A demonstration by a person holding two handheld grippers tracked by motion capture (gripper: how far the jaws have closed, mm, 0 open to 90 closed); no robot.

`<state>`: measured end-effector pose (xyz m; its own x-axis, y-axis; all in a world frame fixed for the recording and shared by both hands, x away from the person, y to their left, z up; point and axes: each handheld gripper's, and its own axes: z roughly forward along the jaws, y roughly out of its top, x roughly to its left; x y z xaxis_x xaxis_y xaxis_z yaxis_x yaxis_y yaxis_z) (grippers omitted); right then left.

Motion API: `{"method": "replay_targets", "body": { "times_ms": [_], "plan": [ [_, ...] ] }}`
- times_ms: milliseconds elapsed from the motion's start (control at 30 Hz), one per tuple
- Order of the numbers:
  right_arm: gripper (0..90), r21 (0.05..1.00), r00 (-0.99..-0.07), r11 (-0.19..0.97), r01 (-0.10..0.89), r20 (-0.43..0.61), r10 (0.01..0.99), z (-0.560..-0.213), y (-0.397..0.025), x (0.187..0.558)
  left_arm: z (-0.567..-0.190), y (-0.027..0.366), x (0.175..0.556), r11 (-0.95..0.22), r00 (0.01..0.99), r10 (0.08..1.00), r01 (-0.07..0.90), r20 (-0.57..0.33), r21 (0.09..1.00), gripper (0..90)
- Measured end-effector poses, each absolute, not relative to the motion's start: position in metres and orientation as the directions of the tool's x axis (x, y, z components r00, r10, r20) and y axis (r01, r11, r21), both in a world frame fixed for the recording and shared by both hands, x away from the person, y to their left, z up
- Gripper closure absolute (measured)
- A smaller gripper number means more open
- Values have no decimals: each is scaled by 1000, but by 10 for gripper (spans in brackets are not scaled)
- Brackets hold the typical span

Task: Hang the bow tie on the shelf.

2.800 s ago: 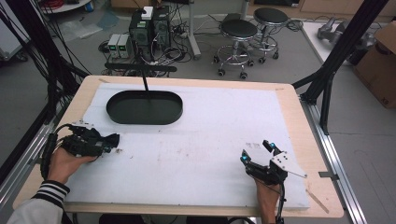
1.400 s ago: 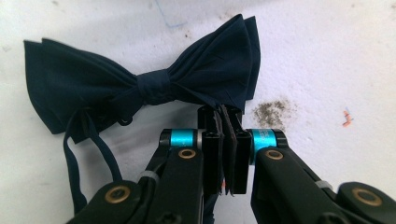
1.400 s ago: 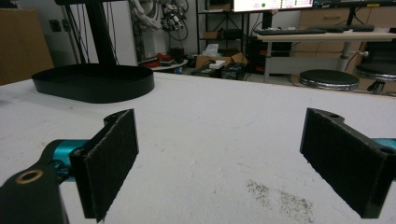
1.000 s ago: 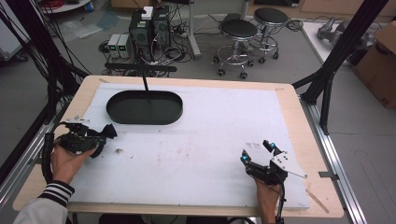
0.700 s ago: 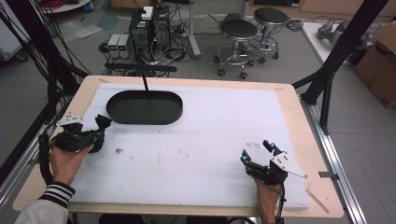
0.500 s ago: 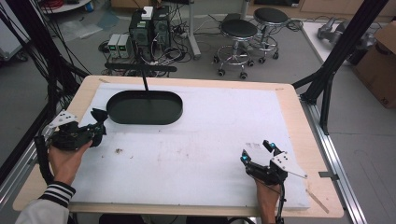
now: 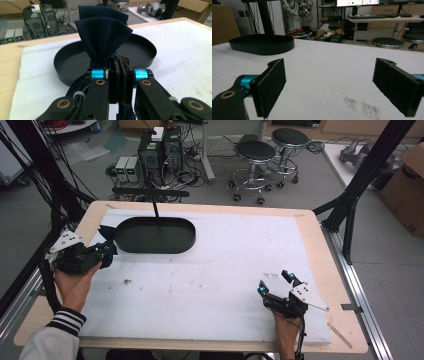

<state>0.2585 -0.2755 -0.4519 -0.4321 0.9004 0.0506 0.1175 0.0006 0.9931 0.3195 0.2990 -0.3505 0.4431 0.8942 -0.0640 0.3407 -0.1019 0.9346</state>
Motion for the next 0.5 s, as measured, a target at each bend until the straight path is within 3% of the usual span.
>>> {"method": "replay_targets", "body": {
  "times_ms": [500],
  "plan": [
    [105, 993, -432, -1, 116, 52, 901, -452, -276, 259, -330, 283, 345, -77, 453, 889, 302, -72, 950, 870]
  ]
}}
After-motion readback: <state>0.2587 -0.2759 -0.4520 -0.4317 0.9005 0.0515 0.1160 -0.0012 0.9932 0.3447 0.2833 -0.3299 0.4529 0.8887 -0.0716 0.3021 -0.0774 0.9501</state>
